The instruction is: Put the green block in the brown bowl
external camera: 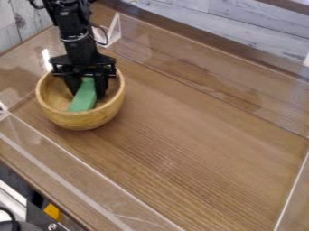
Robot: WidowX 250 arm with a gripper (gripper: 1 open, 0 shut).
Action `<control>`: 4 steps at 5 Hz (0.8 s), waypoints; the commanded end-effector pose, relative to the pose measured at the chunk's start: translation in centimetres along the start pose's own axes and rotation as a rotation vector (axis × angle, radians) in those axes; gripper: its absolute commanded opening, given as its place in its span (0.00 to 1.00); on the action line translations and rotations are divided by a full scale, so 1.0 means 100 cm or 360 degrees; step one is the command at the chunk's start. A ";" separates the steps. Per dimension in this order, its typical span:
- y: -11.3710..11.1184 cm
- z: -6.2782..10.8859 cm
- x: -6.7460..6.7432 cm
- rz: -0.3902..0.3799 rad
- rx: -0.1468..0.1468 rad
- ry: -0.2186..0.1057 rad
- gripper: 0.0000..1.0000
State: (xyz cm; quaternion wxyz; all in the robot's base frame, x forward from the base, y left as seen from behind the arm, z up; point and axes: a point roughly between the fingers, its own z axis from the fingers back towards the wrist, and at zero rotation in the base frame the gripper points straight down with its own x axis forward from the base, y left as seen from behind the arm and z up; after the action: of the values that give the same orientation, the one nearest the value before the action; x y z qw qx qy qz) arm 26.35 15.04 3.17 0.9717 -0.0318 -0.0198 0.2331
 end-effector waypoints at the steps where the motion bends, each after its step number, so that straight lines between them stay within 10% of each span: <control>1: -0.006 0.020 0.009 -0.0115 0.0022 -0.0060 1.00; 2: -0.015 0.027 0.011 -0.0217 0.0024 -0.0052 0.00; 4: -0.033 0.030 -0.002 -0.0158 0.0052 -0.0055 0.00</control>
State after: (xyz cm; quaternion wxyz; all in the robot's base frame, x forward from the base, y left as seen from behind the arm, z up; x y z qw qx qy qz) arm 27.05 11.97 4.73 0.9825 -0.0196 -0.0069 0.1852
